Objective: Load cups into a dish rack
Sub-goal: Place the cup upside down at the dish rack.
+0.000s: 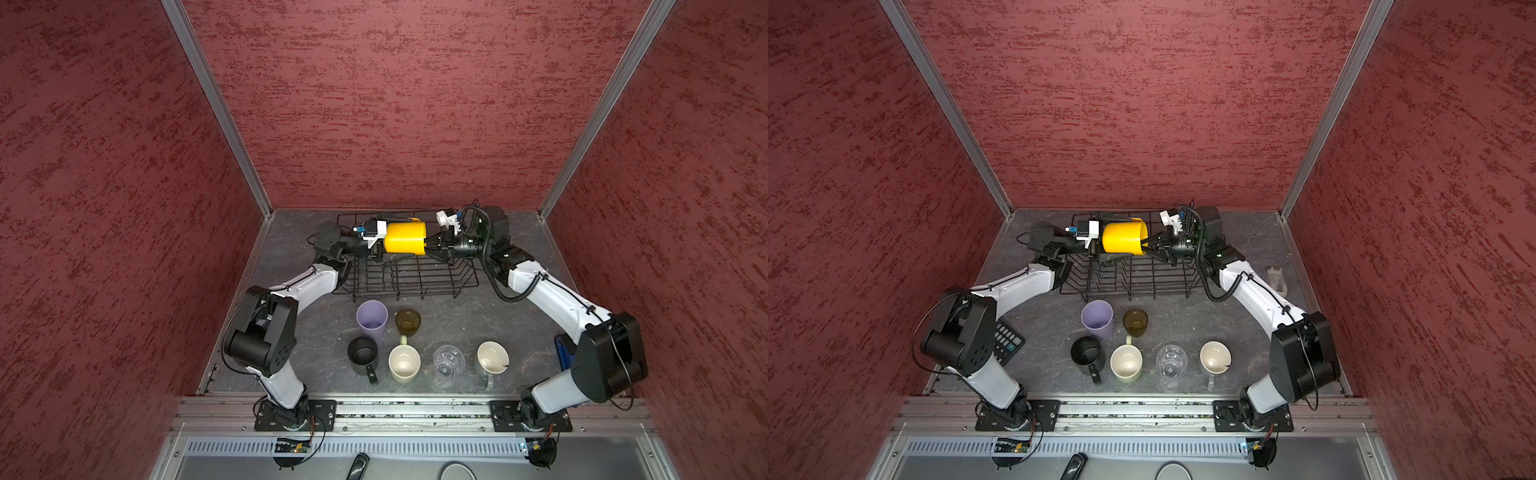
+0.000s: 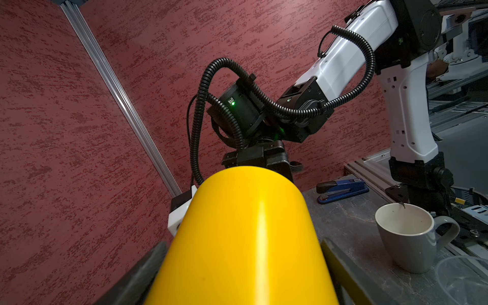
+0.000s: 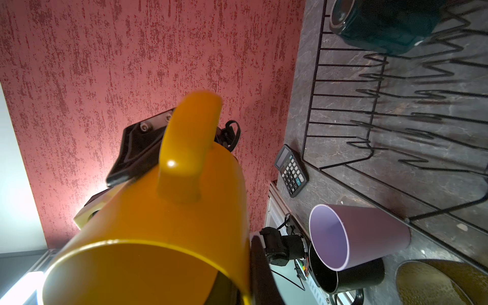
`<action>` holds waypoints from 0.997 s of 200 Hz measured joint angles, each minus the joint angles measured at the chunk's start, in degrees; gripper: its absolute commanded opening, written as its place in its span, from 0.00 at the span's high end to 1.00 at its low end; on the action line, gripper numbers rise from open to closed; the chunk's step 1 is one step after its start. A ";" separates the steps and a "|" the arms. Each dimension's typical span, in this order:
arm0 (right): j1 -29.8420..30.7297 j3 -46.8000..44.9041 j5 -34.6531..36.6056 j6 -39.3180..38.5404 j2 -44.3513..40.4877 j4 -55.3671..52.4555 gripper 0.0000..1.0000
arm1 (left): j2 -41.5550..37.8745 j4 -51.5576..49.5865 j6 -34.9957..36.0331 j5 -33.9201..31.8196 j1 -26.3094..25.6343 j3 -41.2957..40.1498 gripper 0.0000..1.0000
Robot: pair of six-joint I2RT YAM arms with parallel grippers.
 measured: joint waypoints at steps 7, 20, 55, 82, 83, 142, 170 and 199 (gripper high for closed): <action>0.00 -0.07 0.00 0.02 0.00 0.04 1.00 | 0.00 -0.07 0.00 0.04 -0.02 0.00 0.20; -0.02 -0.07 -0.04 0.07 0.00 0.02 1.00 | -0.02 -0.37 0.13 0.13 -0.02 0.00 0.21; -0.02 -0.07 -0.33 0.20 0.00 0.28 1.00 | -0.74 -2.23 1.27 0.13 -0.04 0.00 0.21; -0.02 -0.07 -0.55 0.22 0.00 0.59 1.00 | -1.05 -2.80 1.92 0.04 -0.04 0.00 0.11; -0.02 -0.07 -0.57 0.22 0.00 0.59 1.00 | -1.05 -2.80 1.92 0.04 -0.04 0.00 0.10; 0.26 -0.09 -0.68 -0.09 -1.09 2.89 1.00 | -0.74 4.46 -3.63 -1.88 0.44 -0.46 0.01; 0.55 -0.09 -0.66 0.20 -1.36 4.33 1.00 | 0.46 11.26 -8.48 -1.75 1.22 -0.57 0.01; 0.57 -0.09 -0.90 0.26 -1.38 5.07 1.00 | 0.70 13.40 -10.47 -1.79 1.68 -0.85 0.00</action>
